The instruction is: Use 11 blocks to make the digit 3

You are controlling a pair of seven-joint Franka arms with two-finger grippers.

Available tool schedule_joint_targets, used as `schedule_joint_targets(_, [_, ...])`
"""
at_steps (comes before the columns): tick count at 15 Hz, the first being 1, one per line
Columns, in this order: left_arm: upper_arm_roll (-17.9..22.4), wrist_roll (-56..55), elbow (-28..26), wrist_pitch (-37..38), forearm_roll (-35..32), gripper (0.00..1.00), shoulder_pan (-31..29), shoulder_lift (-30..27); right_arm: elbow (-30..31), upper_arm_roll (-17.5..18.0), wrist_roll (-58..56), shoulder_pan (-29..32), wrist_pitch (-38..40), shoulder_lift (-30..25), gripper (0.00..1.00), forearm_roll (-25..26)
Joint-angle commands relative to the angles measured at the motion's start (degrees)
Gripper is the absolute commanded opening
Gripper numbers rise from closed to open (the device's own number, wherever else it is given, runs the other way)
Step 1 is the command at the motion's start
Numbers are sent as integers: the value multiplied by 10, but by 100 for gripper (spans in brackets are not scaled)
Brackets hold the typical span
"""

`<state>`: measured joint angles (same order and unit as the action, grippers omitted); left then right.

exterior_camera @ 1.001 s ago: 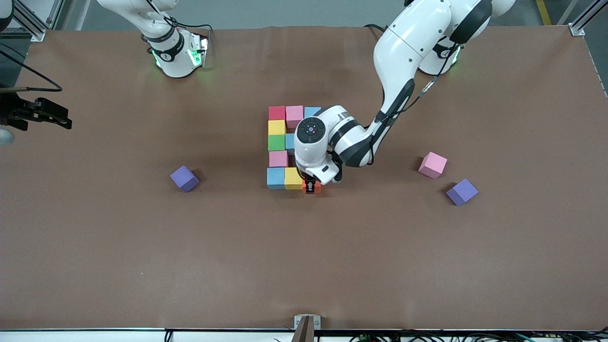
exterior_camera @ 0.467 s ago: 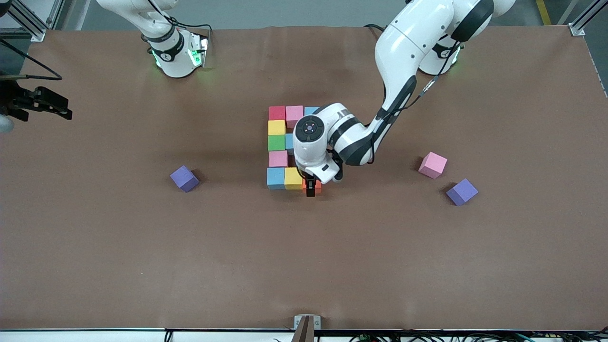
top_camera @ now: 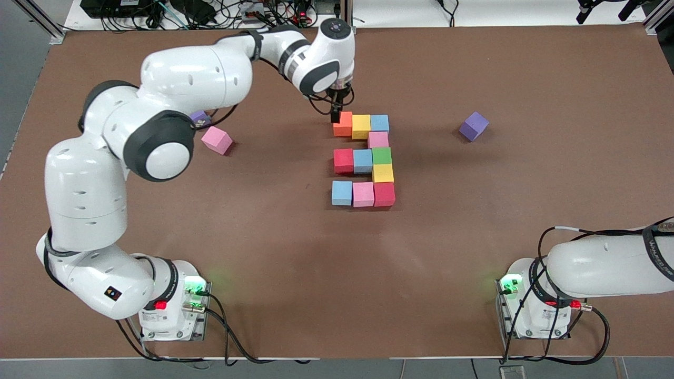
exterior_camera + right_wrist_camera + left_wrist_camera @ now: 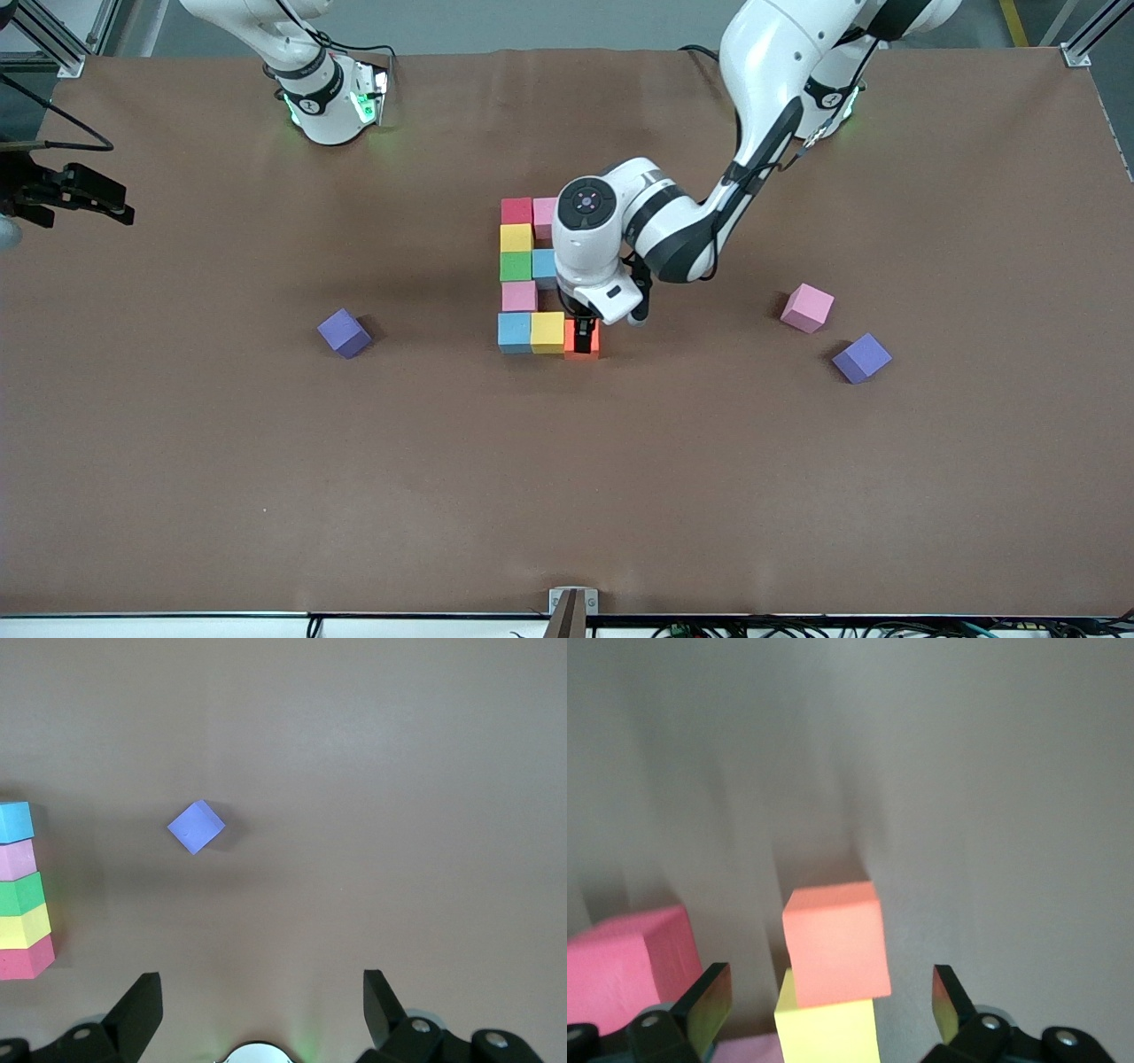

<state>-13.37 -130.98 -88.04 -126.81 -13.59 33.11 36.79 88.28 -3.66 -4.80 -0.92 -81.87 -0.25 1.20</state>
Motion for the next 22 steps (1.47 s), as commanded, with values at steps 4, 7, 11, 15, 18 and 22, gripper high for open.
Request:
schedule_joint_targets(4, [-17, 311, -57, 35, 10, 100, -114, -96, 22, -6, -4, -6, -9, -30, 100, -10])
schedule_joint_targets(7, [-70, 487, -57, 43, 9, 100, -202, -106, 21, -6, -4, -7, -9, -30, 100, -11])
schedule_joint_targets(11, [-85, 710, -93, 54, 8, 100, -285, -147, 19, -7, -5, -7, -7, -33, 100, -10])
schedule_joint_targets(15, [-87, 914, -98, 93, 15, 100, -357, -192, 17, -7, -5, -7, -7, -34, 100, -10])
schedule_joint_targets(18, [-86, 1050, -96, 134, 64, 100, -414, -238, 17, -8, -6, -6, 3, -42, 100, -10])
schedule_joint_targets(22, [-86, 1204, -96, 211, 119, 100, -495, -298, 17, -6, -6, -8, 9, -52, 100, -10])
